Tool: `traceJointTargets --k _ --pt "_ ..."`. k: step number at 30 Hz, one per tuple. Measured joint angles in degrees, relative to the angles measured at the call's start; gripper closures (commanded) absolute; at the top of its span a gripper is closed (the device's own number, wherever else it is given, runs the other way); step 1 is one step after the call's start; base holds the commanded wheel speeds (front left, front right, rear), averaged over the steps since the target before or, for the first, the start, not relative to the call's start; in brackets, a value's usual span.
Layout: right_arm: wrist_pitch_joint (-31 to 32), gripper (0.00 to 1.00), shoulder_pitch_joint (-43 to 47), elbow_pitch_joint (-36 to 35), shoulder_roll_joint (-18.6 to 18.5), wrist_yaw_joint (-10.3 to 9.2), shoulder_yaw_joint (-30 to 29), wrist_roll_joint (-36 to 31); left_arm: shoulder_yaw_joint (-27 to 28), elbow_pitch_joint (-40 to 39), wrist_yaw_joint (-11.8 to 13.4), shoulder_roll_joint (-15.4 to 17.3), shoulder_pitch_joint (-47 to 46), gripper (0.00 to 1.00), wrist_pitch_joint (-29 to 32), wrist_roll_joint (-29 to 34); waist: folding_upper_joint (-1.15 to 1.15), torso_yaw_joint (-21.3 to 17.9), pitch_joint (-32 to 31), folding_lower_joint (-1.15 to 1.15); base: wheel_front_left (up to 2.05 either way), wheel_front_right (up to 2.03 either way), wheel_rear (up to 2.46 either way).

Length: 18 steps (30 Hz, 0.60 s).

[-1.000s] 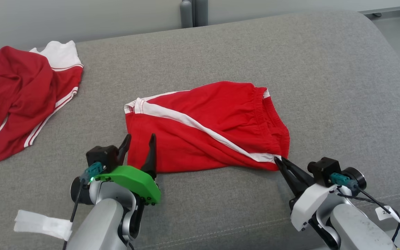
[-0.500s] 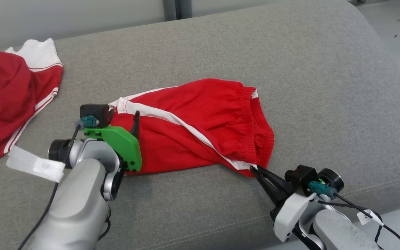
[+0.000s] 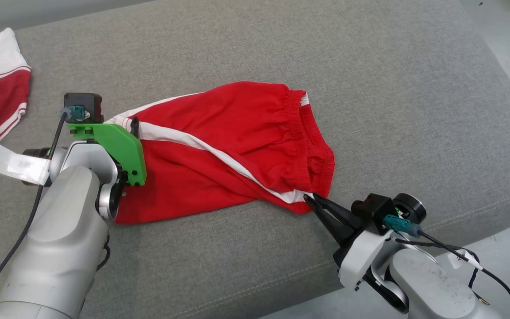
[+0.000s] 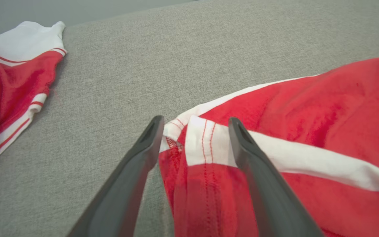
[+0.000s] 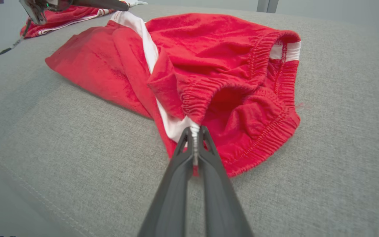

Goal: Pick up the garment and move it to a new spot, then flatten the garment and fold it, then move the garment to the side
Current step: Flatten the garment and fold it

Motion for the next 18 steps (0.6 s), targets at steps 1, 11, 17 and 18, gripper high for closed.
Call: traceJointTargets --k 1,11,17,18 --pt "0.0 1.0 -0.14 -0.08 -0.02 0.0 -0.36 0.01 -0.2 0.33 0.0 -0.05 -0.42 0.0 0.09 0.27 0.0 -0.21 0.42 0.0 0.0 0.0 0.0" --pt "0.0 1.0 -0.21 0.11 -0.57 0.0 -1.45 0.69 -1.78 2.26 -0.15 -1.8 -3.13 0.0 0.55 0.8 0.0 0.32 1.9 0.0 0.0 0.0 0.0" --pt "-0.01 1.0 -0.23 0.34 -0.59 0.0 -1.09 1.03 -1.8 3.69 -1.21 -2.37 -3.46 0.0 0.51 0.68 0.0 1.57 1.48 0.0 0.0 0.0 0.0" --pt "0.0 1.0 -0.23 0.42 -0.58 0.0 -0.87 1.03 -1.8 4.15 -1.53 -2.37 -3.46 0.0 0.52 0.65 0.0 1.68 1.31 0.0 0.0 0.0 0.0"
